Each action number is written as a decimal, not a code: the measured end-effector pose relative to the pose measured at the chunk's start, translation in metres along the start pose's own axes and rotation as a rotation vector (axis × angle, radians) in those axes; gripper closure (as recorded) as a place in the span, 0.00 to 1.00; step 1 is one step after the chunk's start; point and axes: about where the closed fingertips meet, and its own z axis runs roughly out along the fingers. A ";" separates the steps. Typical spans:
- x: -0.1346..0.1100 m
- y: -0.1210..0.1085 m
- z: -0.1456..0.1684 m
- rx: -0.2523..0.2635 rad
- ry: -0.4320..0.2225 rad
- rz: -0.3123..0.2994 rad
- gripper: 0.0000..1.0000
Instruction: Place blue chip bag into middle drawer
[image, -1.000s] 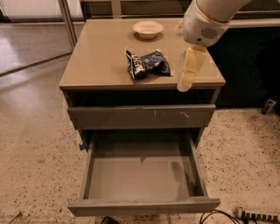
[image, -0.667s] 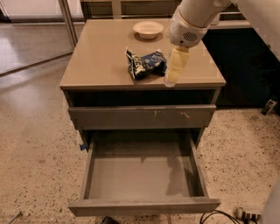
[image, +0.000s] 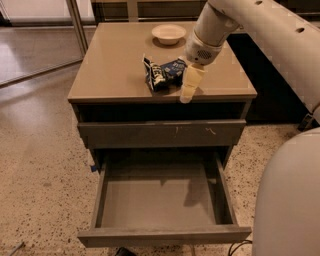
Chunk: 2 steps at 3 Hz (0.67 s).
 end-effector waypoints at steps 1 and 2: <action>-0.017 -0.016 0.026 -0.024 -0.046 -0.047 0.00; -0.045 -0.039 0.053 -0.041 -0.086 -0.116 0.02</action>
Offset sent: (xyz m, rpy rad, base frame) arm 0.0829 0.0772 -0.0260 0.0734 -0.0135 0.2129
